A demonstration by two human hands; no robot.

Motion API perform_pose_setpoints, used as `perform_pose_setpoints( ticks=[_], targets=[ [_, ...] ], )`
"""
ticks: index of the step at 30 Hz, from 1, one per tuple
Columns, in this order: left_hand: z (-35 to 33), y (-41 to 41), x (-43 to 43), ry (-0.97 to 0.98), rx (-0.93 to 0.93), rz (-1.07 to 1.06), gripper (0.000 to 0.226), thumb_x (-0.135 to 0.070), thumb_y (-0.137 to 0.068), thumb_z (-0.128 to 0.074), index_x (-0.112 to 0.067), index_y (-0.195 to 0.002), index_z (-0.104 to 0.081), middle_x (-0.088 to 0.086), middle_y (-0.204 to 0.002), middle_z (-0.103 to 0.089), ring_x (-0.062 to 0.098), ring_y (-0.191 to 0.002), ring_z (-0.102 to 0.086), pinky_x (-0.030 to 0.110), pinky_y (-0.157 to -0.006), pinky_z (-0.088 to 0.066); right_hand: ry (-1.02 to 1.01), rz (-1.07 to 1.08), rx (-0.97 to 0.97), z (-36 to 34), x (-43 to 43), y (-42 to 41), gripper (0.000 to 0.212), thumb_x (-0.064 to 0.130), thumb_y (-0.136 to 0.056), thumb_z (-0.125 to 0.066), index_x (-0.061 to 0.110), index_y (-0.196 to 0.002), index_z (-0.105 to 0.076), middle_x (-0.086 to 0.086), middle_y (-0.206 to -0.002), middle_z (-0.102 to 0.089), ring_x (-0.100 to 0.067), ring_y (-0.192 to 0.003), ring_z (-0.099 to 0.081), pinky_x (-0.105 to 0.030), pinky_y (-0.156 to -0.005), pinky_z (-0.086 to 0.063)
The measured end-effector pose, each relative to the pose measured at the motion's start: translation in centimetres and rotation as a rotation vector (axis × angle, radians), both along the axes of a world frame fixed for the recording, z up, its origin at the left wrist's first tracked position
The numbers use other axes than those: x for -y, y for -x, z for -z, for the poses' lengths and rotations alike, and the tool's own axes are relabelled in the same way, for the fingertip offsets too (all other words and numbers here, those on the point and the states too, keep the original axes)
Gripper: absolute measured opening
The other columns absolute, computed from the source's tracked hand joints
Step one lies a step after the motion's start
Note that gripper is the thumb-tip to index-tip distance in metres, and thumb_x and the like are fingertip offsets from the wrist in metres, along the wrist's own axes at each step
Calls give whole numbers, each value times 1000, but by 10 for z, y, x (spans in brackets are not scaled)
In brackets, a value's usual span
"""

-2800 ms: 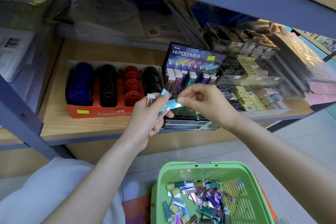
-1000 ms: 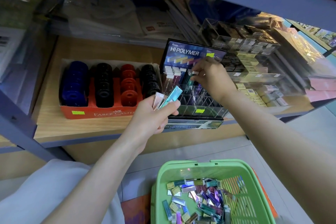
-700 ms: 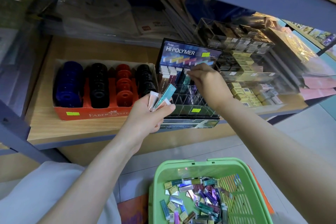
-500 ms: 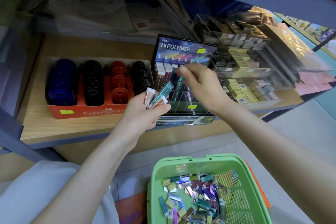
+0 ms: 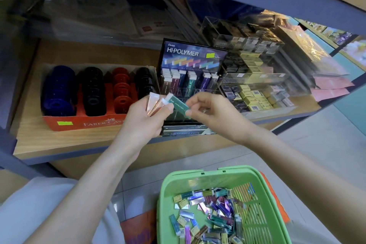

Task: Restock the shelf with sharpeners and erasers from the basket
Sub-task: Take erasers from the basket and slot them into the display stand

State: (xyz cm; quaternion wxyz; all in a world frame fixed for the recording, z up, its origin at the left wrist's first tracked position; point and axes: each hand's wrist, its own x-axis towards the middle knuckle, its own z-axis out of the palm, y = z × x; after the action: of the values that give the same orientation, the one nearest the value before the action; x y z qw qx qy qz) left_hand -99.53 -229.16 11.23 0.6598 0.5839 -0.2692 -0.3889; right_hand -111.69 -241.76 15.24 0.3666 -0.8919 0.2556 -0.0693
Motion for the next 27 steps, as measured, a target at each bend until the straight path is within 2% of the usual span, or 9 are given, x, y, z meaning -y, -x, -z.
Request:
perform_pose_setpoints(
  ticks=[3, 7, 10, 13, 16, 19, 22, 24, 27],
  targets=[
    [-1, 2, 0, 5, 10, 35, 14, -11, -94, -56, -19, -102, -65, -11, -50, -35, 4, -40, -27, 16, -39, -23, 144, -47, 37, 3, -10, -2, 9, 19, -89, -64, 23, -83, -58, 15, -71, -55, 3, -68, -51, -7, -62, -36],
    [-2, 1, -1, 20, 14, 10, 15, -12, -94, -55, -21, -102, -64, -14, -49, -35, 3, -40, -27, 15, -39, -23, 221, -65, 71, 0, -13, -11, 12, 15, -90, -62, 16, -82, -54, 13, -70, -52, 3, -64, -51, -6, -61, -37],
    [-4, -1, 0, 16, -35, -36, 12, -8, -94, -54, -15, -103, -58, -11, -52, -37, 4, -40, -27, 15, -37, -23, 245, 0, 121, -4, -3, -15, 13, 13, -93, -57, 15, -89, -45, 3, -78, -57, -8, -70, -60, -15, -62, -45],
    [-3, -5, 0, -17, -131, -80, 9, -3, -93, -50, -9, -96, -44, -3, -58, -34, 6, -42, -28, 17, -37, -20, 223, 107, 221, -6, 12, -18, 16, 10, -95, -52, 17, -98, -38, -4, -90, -62, -23, -86, -66, -34, -73, -54],
    [-4, -7, -1, -13, -153, -100, 8, -2, -92, -46, -9, -94, -42, 4, -66, -37, 7, -45, -32, 18, -38, -22, 274, 198, 249, 0, 29, -24, 17, 11, -97, -49, 19, -98, -34, -4, -87, -63, -27, -82, -67, -36, -62, -49],
    [-5, -6, -1, -13, -159, -96, 6, -3, -93, -46, -9, -95, -44, 11, -82, -43, 7, -48, -36, 18, -39, -27, 327, 266, 240, 13, 45, -30, 8, 13, -98, -47, 16, -98, -40, -10, -90, -65, -29, -83, -64, -37, -67, -48],
    [-6, -6, 0, -8, -176, -100, 6, -3, -94, -47, -9, -95, -46, 12, -87, -45, 7, -50, -38, 18, -40, -27, 371, 277, 231, 21, 53, -34, 3, 10, -98, -47, 9, -96, -49, -11, -91, -63, -30, -86, -62, -40, -76, -51],
    [-6, -8, 0, -16, -163, -103, 5, -5, -94, -48, -9, -95, -47, 12, -85, -46, 8, -50, -38, 19, -41, -28, 418, 237, 208, 19, 57, -34, 9, 1, -97, -44, 8, -95, -50, -9, -89, -58, -28, -84, -61, -33, -71, -49],
    [-3, -9, -1, -48, -97, -89, 3, -8, -94, -50, -11, -96, -50, 7, -69, -46, 4, -45, -39, 17, -42, -30, 576, 153, 124, 11, 64, -33, 24, -13, -89, -45, 3, -101, -57, -8, -91, -53, -17, -76, -53, -33, -67, -44]
  ],
)
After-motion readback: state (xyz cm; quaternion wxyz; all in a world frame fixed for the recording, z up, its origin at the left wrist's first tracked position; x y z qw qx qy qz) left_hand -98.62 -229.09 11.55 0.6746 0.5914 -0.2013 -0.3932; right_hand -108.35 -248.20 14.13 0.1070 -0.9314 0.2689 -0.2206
